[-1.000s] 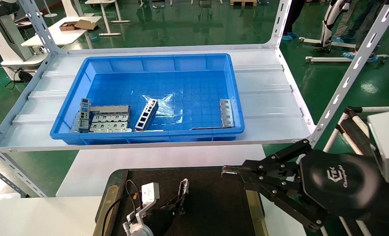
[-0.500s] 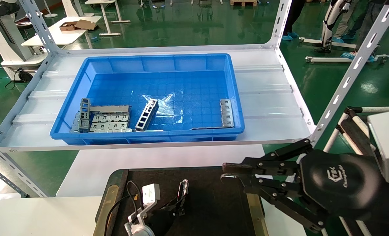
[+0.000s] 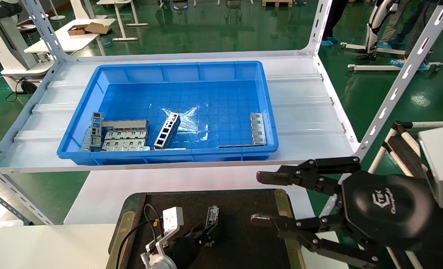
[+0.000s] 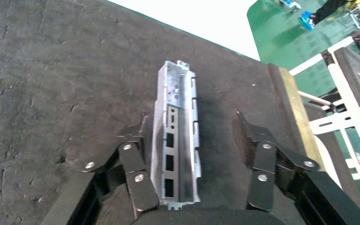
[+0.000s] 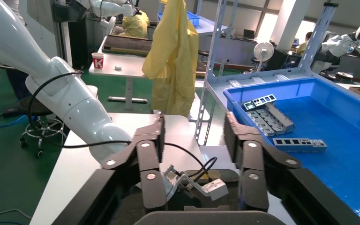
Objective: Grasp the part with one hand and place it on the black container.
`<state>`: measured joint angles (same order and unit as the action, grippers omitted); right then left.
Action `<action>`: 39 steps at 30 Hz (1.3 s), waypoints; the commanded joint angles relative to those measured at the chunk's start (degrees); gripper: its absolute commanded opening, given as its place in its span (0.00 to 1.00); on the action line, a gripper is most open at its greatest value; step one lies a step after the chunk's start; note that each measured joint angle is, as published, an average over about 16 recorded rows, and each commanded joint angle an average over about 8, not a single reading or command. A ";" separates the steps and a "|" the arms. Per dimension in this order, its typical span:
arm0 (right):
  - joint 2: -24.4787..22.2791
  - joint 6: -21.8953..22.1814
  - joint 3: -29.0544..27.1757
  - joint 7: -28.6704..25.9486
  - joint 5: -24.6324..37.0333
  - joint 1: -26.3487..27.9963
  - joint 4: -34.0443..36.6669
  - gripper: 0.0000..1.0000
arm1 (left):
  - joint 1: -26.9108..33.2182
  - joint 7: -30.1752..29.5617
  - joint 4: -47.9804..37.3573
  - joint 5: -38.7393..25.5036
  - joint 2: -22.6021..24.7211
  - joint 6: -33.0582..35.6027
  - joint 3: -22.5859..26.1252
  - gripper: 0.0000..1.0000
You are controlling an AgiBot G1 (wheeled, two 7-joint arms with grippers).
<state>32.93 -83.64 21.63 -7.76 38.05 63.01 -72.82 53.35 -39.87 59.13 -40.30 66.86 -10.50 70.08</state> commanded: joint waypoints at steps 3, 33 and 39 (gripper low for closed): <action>0.00 0.00 0.00 0.00 0.00 0.00 0.00 1.00 | 0.03 0.27 2.58 -0.30 -1.84 0.81 0.05 1.00; -0.01 0.01 0.02 0.01 -0.01 0.01 0.00 1.00 | -1.52 18.11 16.33 1.51 -26.78 45.93 -13.52 1.00; -0.01 0.01 0.02 0.01 -0.02 0.01 0.00 1.00 | -1.99 23.48 15.00 4.11 -29.75 53.58 -16.57 1.00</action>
<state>32.92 -83.63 21.66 -7.75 38.03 63.01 -72.82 51.50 -16.90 74.20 -36.40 37.26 42.57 53.79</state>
